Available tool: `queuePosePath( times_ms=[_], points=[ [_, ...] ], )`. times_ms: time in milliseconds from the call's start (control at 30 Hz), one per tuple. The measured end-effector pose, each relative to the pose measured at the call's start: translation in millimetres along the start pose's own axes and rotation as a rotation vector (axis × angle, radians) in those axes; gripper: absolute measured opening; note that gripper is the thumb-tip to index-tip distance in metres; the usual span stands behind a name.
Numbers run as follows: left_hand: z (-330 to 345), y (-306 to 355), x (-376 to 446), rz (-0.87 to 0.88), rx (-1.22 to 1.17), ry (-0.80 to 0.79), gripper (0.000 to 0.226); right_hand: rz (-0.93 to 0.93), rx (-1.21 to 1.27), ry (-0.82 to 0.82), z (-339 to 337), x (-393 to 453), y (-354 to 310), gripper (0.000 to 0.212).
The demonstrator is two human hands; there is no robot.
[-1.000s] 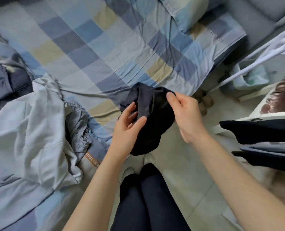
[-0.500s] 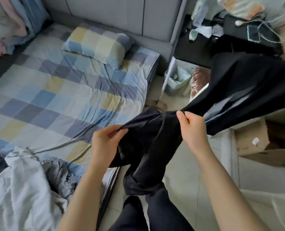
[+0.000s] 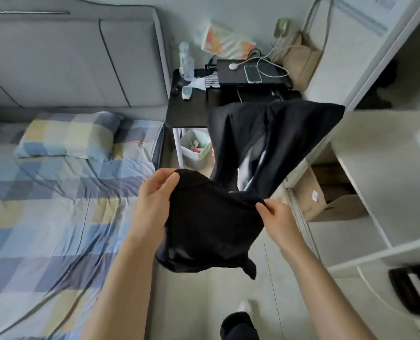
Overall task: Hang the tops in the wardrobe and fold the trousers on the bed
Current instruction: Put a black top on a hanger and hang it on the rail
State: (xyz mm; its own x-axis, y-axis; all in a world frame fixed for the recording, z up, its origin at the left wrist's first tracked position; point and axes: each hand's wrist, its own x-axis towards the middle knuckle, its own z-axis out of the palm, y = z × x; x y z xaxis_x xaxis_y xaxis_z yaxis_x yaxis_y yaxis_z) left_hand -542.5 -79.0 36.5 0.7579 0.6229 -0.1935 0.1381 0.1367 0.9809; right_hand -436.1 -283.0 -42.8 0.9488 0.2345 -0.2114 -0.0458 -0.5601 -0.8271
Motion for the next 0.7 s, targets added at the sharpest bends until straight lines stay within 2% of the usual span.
queuePosePath(
  times_ms=[67, 167, 233, 300, 367, 400, 433, 467, 500, 533, 567, 633, 700],
  points=[
    [35.5, 9.8, -1.4, -0.036, -0.152, -0.136, 0.018, 0.266, 0.336, -0.083, -9.1, 5.5, 7.2, 0.018],
    [83.8, 18.8, 1.3, -0.043, -0.186, -0.314, 0.016, 0.628, 0.692, -0.333, -29.6, 14.1, 18.8, 0.021],
    [104.3, 22.7, 6.2, -0.031, -0.163, -0.391, 0.012, 0.727, 0.643, -0.542, -47.5, 19.6, 28.6, 0.023],
    [119.5, 26.8, 12.3, -0.008, -0.139, -0.449, 0.009, 0.74, 0.462, -0.649, -66.4, 29.6, 41.4, 0.029],
    [133.4, 30.5, 19.6, 0.015, -0.105, -0.478, 0.01, 0.693, 0.103, -0.542, -85.1, 43.5, 55.4, 0.038],
    [134.4, 32.0, 22.9, 0.04, -0.082, -0.479, 0.01, 0.627, -0.145, -0.412, -89.3, 50.8, 66.0, 0.047],
    [142.7, 33.0, 29.0, 0.062, -0.053, -0.48, 0.009, 0.493, -0.377, -0.232, -98.8, 61.4, 78.1, 0.061],
    [144.6, 32.9, 33.7, 0.079, -0.03, -0.473, 0.008, 0.313, -0.502, -0.102, -103.2, 68.6, 84.8, 0.075],
    [148.8, 32.7, 39.3, 0.081, -0.019, -0.464, 0.007, 0.13, -0.528, -0.063, -108.0, 76.2, 88.6, 0.085],
    [153.0, 31.3, 45.9, 0.073, -0.022, -0.452, 0.008, -0.033, -0.507, -0.098, -110.4, 84.5, 90.5, 0.089],
    [156.6, 31.5, 51.0, 0.064, -0.03, -0.435, 0.01, -0.177, -0.498, -0.187, -111.5, 91.1, 87.3, 0.084],
    [165.8, 32.7, 62.6, 0.06, -0.037, -0.396, 0.011, -0.339, -0.499, -0.31, -113.5, 104.4, 80.5, 0.049],
    [170.8, 30.9, 78.0, 0.056, -0.029, -0.321, 0.018, -0.286, -0.329, -0.374, -120.7, 109.0, 65.9, 0.019]
  ],
)
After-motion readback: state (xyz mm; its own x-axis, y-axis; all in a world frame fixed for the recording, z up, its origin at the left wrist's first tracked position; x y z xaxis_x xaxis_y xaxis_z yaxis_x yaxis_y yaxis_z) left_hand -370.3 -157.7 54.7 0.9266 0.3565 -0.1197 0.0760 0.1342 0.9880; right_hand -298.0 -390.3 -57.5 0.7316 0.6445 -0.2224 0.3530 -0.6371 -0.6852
